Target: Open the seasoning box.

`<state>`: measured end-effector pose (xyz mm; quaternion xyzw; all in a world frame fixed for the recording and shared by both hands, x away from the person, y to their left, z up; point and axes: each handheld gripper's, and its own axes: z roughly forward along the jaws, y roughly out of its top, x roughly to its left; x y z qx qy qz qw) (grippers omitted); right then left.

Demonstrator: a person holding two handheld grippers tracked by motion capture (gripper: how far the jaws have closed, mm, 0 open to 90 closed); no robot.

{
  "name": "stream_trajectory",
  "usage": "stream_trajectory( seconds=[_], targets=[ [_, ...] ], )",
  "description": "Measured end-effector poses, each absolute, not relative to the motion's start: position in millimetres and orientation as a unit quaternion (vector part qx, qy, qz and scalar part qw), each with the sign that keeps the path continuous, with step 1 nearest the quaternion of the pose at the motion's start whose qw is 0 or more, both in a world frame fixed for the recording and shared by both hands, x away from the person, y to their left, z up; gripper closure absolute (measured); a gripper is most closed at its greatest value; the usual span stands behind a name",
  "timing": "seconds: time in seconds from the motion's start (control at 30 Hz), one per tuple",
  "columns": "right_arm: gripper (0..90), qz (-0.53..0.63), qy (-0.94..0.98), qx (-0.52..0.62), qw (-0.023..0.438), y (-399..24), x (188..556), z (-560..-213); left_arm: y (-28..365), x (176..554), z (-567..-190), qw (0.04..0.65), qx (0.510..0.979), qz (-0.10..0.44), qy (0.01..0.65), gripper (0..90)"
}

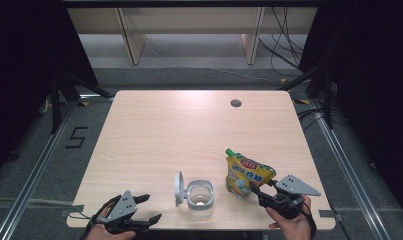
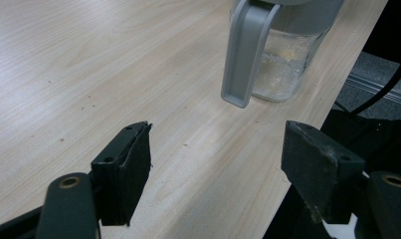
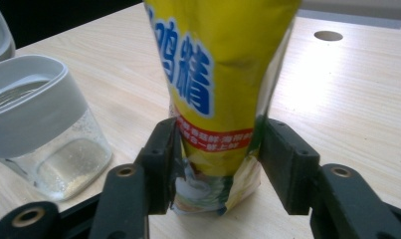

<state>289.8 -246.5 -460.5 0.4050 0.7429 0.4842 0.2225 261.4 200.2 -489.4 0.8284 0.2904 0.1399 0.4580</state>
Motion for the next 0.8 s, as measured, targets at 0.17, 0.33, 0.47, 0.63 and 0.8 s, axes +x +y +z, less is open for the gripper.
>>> stream_trajectory(
  seconds=[0.17,0.33,0.47,0.63,0.8],
  targets=[
    [54.8,0.487,0.737,0.414,0.218,-243.9,281.6,-458.9,200.5,261.8,-489.1,0.456,0.829,0.142,0.289,27.2],
    [56.6,0.48,0.741,0.413,0.221,-241.6,274.7,-458.0,200.3,262.9,-489.0,0.461,0.828,0.147,0.283,27.2],
    [55.3,0.488,0.739,0.401,0.236,-242.2,275.1,-459.4,200.6,262.2,-489.2,0.463,0.825,0.146,0.289,27.2],
    [42.1,0.504,0.73,0.406,0.218,-243.5,277.1,-465.1,199.4,261.6,-489.7,0.466,0.821,0.143,0.297,27.2],
    [29.8,0.503,0.741,0.388,0.218,-245.3,282.9,-472.8,199.9,261.4,-489.2,0.464,0.822,0.142,0.297,27.2]
  ],
)
